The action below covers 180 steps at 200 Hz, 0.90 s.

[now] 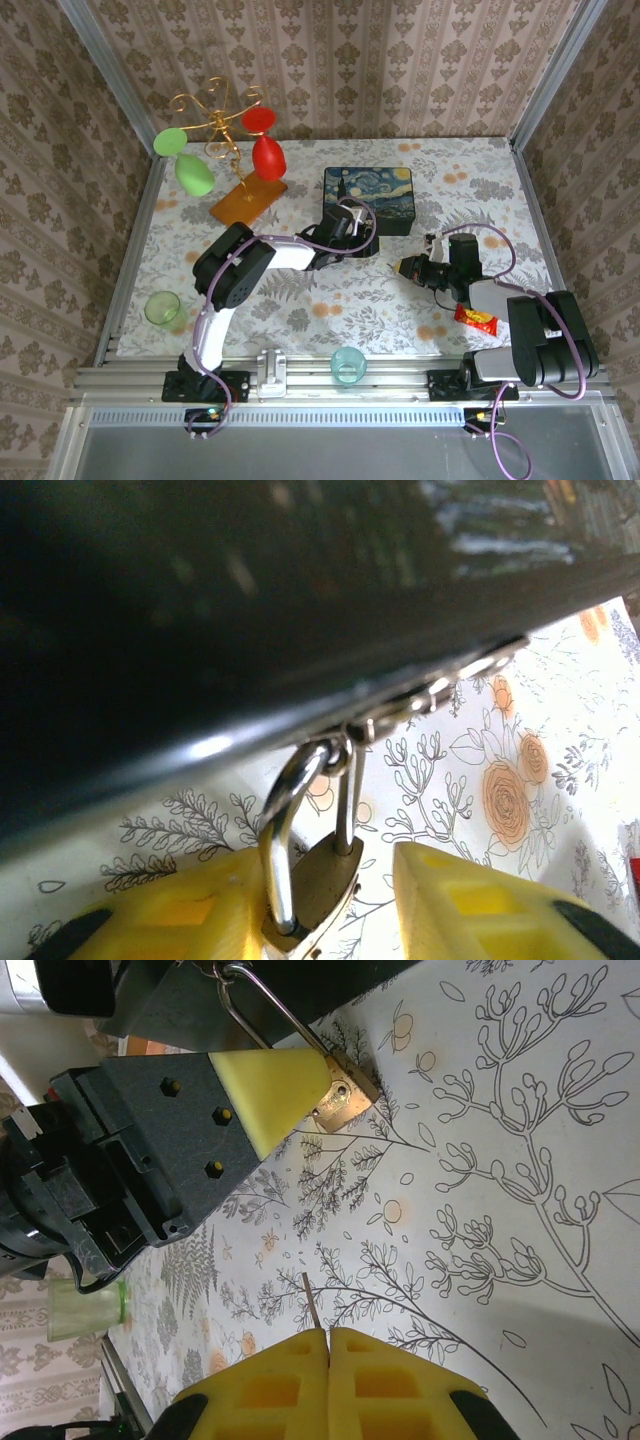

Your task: Unlock the padlock with the key

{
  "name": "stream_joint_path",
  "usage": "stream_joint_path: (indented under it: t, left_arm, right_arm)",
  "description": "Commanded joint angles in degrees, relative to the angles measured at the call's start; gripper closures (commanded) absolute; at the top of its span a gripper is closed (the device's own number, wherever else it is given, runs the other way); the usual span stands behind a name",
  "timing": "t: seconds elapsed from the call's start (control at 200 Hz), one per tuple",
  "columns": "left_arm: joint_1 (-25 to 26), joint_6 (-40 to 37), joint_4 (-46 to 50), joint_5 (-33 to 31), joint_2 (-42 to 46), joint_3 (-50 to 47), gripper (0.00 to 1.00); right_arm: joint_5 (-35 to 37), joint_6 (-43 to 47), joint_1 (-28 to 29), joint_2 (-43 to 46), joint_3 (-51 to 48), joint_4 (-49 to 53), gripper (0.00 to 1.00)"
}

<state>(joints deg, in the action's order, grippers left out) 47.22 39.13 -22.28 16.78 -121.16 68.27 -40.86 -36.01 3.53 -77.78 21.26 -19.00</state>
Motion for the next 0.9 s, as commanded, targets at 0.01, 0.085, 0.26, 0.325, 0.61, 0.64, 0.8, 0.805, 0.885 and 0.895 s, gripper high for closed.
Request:
stream_joint_path:
  t: [0.01,0.085,0.26,0.325,0.61,0.64,0.8,0.805,0.885,0.895]
  left_arm:
    - [0.7,1.3,4.7,-0.5,-2.9,0.2,0.68]
    - [0.7,1.4,5.1,-0.6,-3.2,0.5,0.71]
    - [0.5,1.5,4.3,-0.7,-2.8,0.0,0.84]
    - [0.5,1.4,4.4,-0.3,-2.9,0.4,0.88]
    - [-0.9,9.3,-5.9,3.1,-1.3,-4.4,0.98]
    - [-1.1,11.0,-7.9,3.8,-1.2,-5.0,0.99]
    - [-1.6,15.8,-12.9,4.9,0.5,-6.6,1.0]
    - [-1.6,15.9,-13.0,5.0,0.6,-6.6,1.0]
    - [-1.9,18.2,-15.4,5.8,1.3,-7.1,1.0]
    - [-2.0,18.4,-15.6,5.9,1.3,-7.2,1.0]
  right_arm:
    - [1.1,0.5,-0.1,0.2,0.1,1.6,1.0]
    - [1.4,0.4,-0.1,0.1,0.1,1.6,1.0]
    - [2.9,-0.9,-0.1,-1.2,0.0,0.8,1.0]
    - [3.1,-2.0,-0.1,-1.6,-0.2,-0.9,1.0]
    - [8.0,-10.0,0.1,-3.8,-2.7,-9.0,1.0]
    - [8.6,-10.8,0.1,-3.8,-2.7,-9.6,1.0]
    - [11.3,-16.1,0.5,-4.5,-4.1,-15.7,1.0]
    - [11.4,-16.4,0.5,-4.6,-4.2,-16.1,1.0]
    - [12.0,-19.8,0.5,-5.8,-5.4,-21.5,1.0]
    - [12.0,-20.2,0.5,-6.1,-5.5,-22.1,1.0]
